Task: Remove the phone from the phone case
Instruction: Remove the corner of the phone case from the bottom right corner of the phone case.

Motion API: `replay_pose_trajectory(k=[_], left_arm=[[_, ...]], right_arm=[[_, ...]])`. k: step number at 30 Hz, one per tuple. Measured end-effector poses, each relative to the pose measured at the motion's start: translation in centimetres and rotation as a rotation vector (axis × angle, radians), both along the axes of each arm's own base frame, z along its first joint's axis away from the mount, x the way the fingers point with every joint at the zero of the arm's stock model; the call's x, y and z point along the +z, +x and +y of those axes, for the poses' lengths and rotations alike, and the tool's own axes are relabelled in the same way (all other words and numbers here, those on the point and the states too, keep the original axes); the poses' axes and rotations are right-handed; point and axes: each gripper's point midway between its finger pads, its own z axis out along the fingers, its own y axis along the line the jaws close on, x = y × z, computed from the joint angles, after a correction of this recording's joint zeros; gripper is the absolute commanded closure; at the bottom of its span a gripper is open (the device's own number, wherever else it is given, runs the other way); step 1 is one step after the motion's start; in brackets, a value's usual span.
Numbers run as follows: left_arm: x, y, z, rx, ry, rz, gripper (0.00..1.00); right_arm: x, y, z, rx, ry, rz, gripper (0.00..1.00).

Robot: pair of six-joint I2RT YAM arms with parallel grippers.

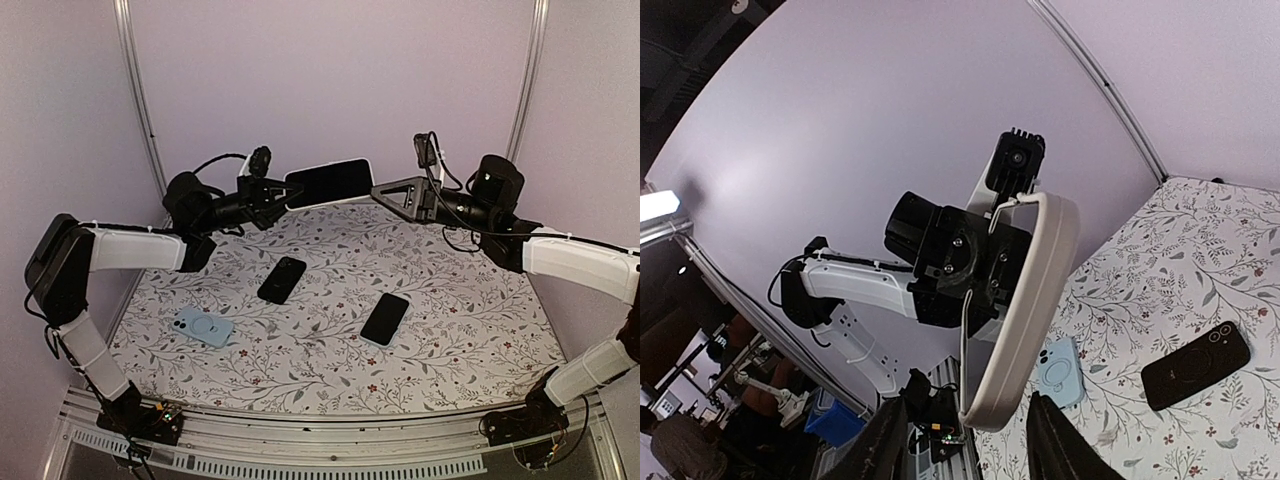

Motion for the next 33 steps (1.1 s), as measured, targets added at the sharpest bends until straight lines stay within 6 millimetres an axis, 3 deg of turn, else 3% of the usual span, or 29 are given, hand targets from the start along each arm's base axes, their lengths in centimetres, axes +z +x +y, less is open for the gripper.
replay_pose_trajectory(k=[23, 29, 33], left_arm=[[1.0, -1.3, 1.0, -0.011, -0.063, -0.002, 1.0], [2.9, -2.6, 1.6, -0.024, -0.116, -0.092, 1.0], [3.3, -2.8, 1.7, -0.011, -0.104, -0.119, 1.0]], right_arm=[[-1.0, 0.5, 0.0, -0.02, 0.021, 0.013, 0.67], [-4.3, 2.0, 0.0, -0.056, -0.033, 0.098, 0.66], [-5.1, 2.2, 0.1, -0.056, -0.051, 0.117, 0.58]])
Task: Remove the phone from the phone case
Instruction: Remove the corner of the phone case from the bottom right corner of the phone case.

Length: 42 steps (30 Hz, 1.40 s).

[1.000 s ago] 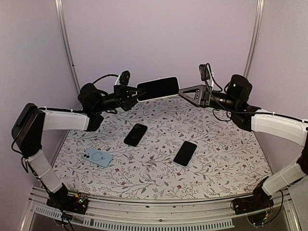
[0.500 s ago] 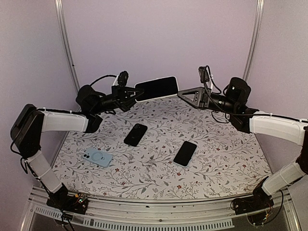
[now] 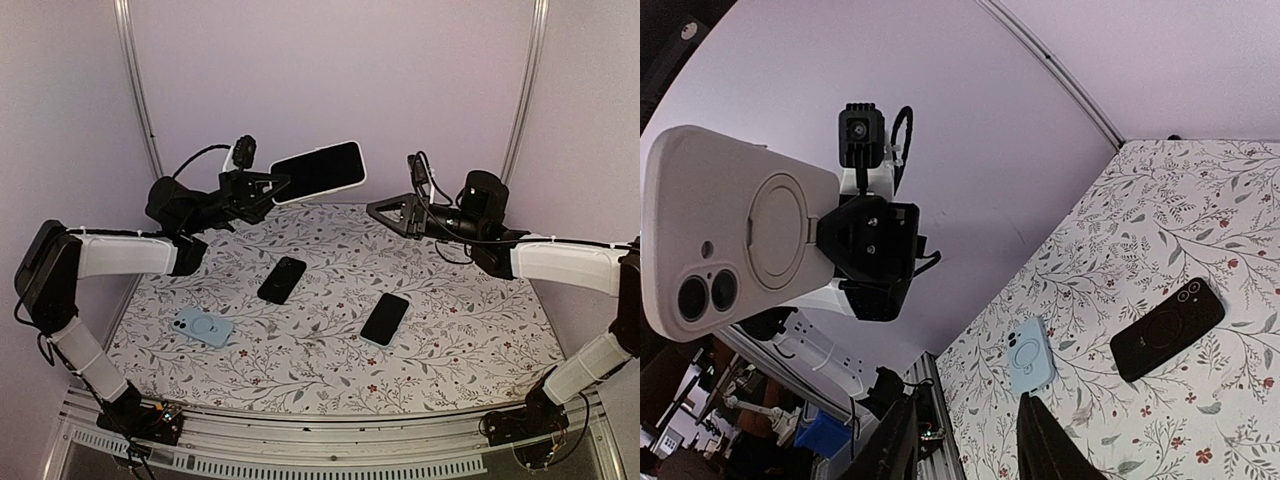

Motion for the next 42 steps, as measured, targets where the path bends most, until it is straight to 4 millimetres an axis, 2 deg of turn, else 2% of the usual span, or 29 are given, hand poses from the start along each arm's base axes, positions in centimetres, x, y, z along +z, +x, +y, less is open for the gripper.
replay_pose_trajectory(k=[4, 8, 11, 15, 19, 22, 24, 27, 29, 36, 42], left_arm=[[-0.1, 0.2, 0.0, 0.024, 0.032, -0.003, 1.0], [-0.9, 0.6, -0.2, 0.034, 0.06, 0.016, 1.0], [-1.2, 0.8, -0.3, 0.033, 0.072, 0.031, 1.0], [-1.4, 0.7, -0.4, 0.023, 0.079, 0.034, 1.0], [-1.2, 0.6, -0.6, 0.007, 0.086, 0.028, 1.0], [-1.1, 0.3, -0.6, -0.008, 0.091, 0.019, 1.0], [-1.0, 0.2, -0.7, -0.017, 0.094, 0.016, 1.0], [-1.0, -0.1, -1.0, -0.038, 0.1, 0.011, 1.0], [-0.9, -0.1, -1.1, -0.044, 0.1, 0.016, 1.0], [0.4, 0.0, -0.8, -0.076, 0.039, 0.017, 1.0], [1.9, -0.2, -0.3, -0.117, -0.043, 0.081, 1.0]], right_arm=[[0.7, -0.4, -0.1, 0.003, 0.002, -0.033, 0.45], [2.9, -2.1, -0.7, 0.015, 0.028, -0.124, 0.33], [5.1, -3.7, -0.8, 0.032, 0.06, -0.213, 0.29], [6.2, -4.7, -0.2, 0.057, 0.076, -0.274, 0.28], [6.3, -4.2, 0.5, 0.07, 0.075, -0.275, 0.29], [6.5, -3.7, 1.2, 0.083, 0.08, -0.274, 0.35], [6.7, -3.5, 1.7, 0.093, 0.086, -0.273, 0.45], [7.3, -3.4, 2.1, 0.114, 0.103, -0.281, 0.68], [7.7, -3.5, 2.5, 0.138, 0.117, -0.29, 0.74], [9.5, -4.2, 3.0, 0.213, 0.153, -0.325, 0.75], [11.7, -4.4, 3.5, 0.29, 0.174, -0.439, 0.58]])
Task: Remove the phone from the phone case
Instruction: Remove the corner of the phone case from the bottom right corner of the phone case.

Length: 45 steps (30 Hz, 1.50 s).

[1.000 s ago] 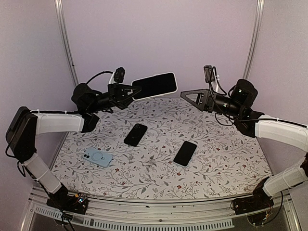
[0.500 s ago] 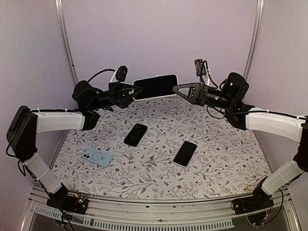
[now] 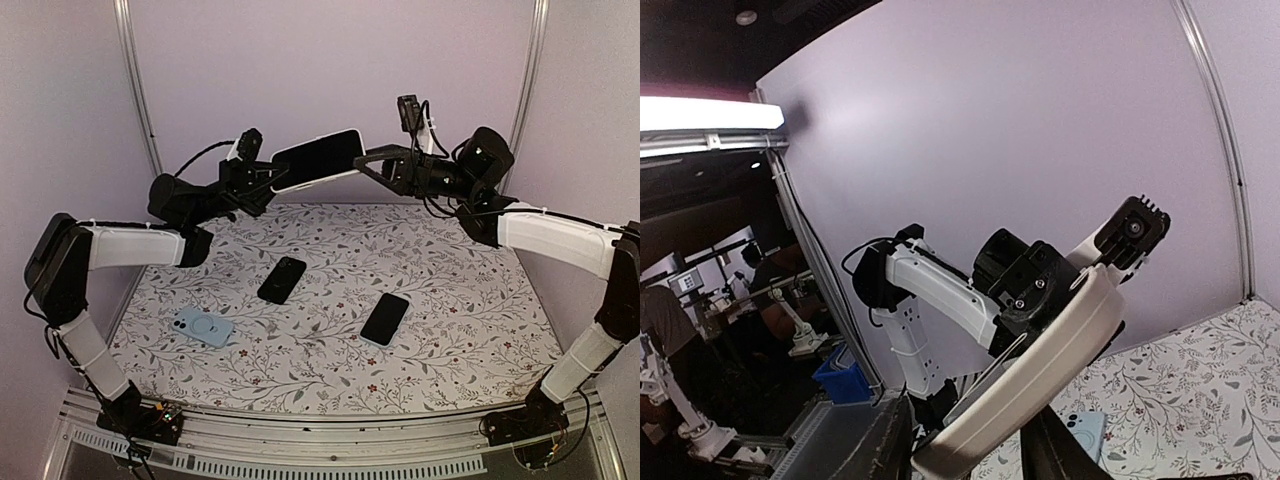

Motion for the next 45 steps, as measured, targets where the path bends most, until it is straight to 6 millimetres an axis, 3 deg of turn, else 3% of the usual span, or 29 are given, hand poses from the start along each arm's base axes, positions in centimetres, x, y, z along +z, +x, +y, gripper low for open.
replay_pose_trajectory(k=[4, 18, 25, 30, 34, 39, 42, 45], left_arm=[[0.5, -0.1, 0.0, -0.026, -0.021, 0.066, 1.0], [0.1, 0.8, -0.3, -0.002, 0.001, 0.134, 1.0], [2.1, -1.3, -0.3, -0.037, -0.046, 0.039, 1.0], [2.2, -1.6, -0.1, -0.021, -0.038, -0.001, 1.0], [1.5, -1.2, -0.1, 0.001, -0.01, -0.01, 1.0], [1.1, -0.8, -0.1, 0.02, 0.002, -0.018, 1.0], [1.0, -0.7, -0.1, 0.021, 0.003, -0.022, 1.0], [0.9, -0.7, -0.2, 0.023, 0.005, -0.024, 1.0]], right_arm=[[0.2, 0.1, 0.1, 0.031, 0.007, -0.075, 0.5], [-2.4, 1.7, -0.2, -0.002, -0.018, 0.012, 0.47], [-6.3, 5.8, -1.7, -0.162, -0.088, 0.2, 0.42], [-7.6, 5.2, -1.7, -0.179, -0.118, 0.245, 0.31], [-5.8, 1.5, -1.5, -0.161, -0.102, 0.162, 0.28], [-0.8, -2.8, -2.9, -0.151, -0.01, 0.02, 0.27], [0.7, -3.3, -3.7, -0.175, 0.024, -0.008, 0.28], [0.6, -2.7, -3.5, -0.2, 0.021, 0.022, 0.31]])
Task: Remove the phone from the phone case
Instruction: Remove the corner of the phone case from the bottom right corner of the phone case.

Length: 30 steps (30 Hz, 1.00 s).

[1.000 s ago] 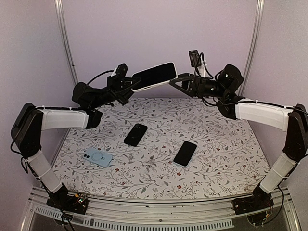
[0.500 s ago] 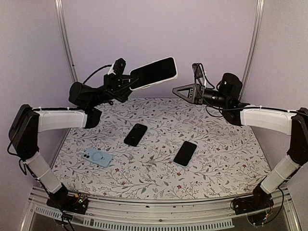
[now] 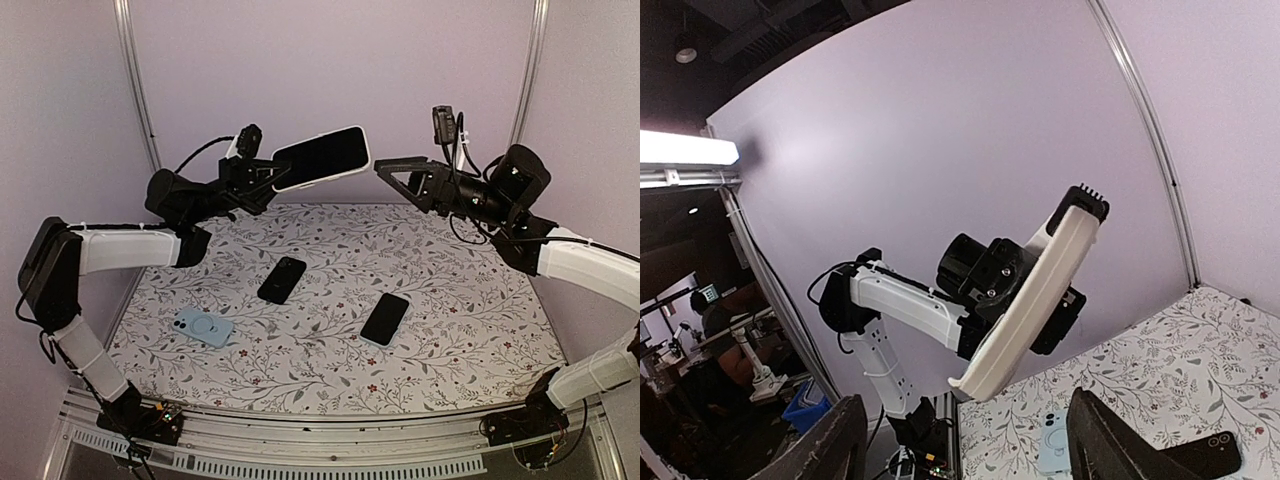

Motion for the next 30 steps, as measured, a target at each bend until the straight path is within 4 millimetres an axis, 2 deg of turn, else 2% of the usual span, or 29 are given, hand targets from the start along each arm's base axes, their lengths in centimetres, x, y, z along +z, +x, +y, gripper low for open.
replay_pose_trajectory(k=[8, 15, 23, 30], left_arm=[[-0.2, 0.0, 0.0, 0.005, 0.004, -0.013, 1.0], [-0.6, 0.1, -0.1, 0.01, 0.013, -0.007, 1.0], [-0.7, 0.6, 0.1, 0.025, 0.015, -0.004, 1.0], [-0.7, 0.8, 0.4, 0.035, 0.01, -0.014, 1.0]], right_arm=[[-2.0, 2.2, 1.4, -0.018, -0.04, 0.127, 0.39], [-2.2, 2.6, 1.4, -0.032, -0.044, 0.161, 0.42], [-2.3, 3.3, 1.5, -0.068, -0.057, 0.198, 0.52], [-2.6, 3.8, 1.6, -0.084, -0.079, 0.245, 0.56]])
